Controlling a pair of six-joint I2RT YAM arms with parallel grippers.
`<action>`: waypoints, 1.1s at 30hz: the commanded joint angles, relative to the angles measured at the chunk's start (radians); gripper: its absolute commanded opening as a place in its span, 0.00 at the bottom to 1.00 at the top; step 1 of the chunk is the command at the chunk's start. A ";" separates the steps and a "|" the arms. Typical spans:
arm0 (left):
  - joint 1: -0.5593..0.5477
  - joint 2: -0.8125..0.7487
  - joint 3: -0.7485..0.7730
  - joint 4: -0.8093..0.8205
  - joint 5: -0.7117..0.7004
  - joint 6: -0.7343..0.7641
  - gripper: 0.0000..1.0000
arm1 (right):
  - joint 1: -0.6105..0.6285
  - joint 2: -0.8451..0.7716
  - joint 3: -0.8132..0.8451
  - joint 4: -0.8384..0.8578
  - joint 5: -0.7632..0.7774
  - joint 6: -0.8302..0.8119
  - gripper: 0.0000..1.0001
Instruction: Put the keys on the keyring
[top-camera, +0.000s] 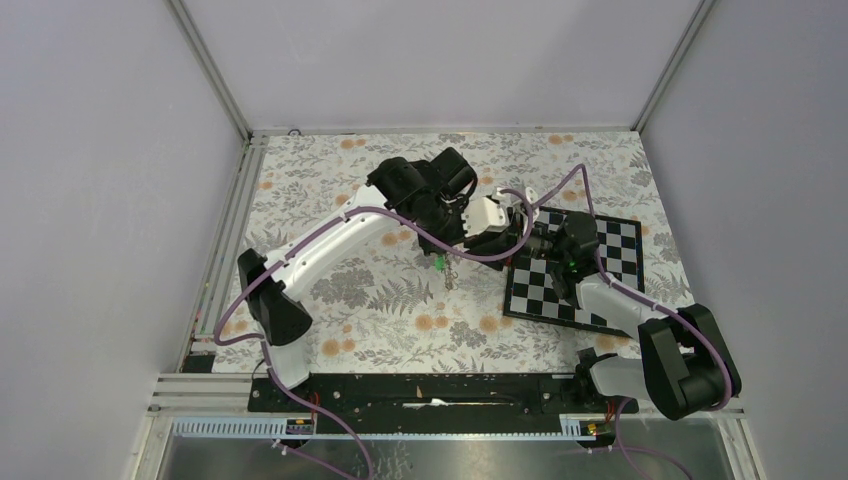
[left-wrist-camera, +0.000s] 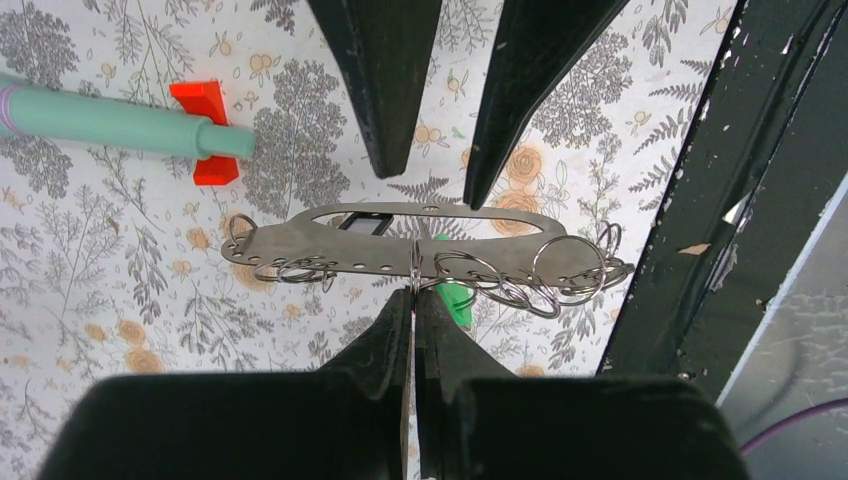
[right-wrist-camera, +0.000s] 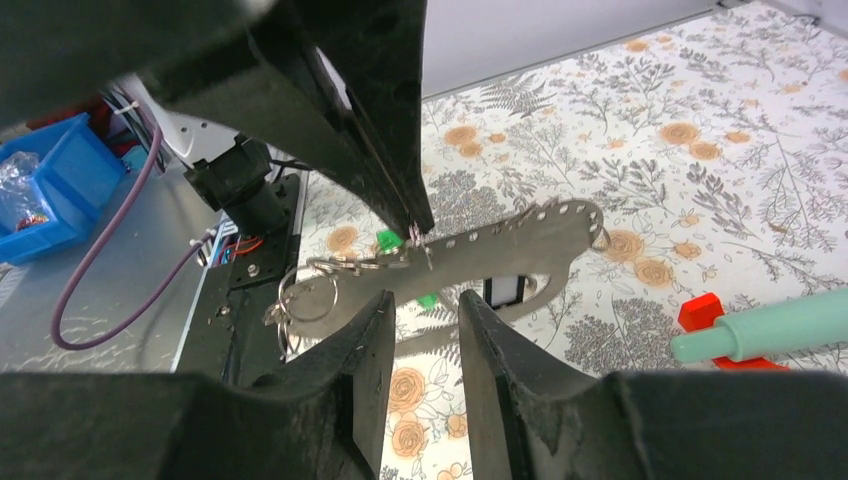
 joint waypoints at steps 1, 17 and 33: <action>-0.005 -0.082 -0.057 0.124 0.060 0.023 0.00 | -0.011 0.000 -0.008 0.123 0.028 0.053 0.37; -0.003 -0.122 -0.121 0.216 0.174 0.012 0.00 | -0.013 0.024 -0.023 0.252 -0.010 0.150 0.37; -0.003 -0.109 -0.106 0.215 0.198 0.002 0.00 | 0.002 0.043 -0.004 0.266 -0.063 0.163 0.35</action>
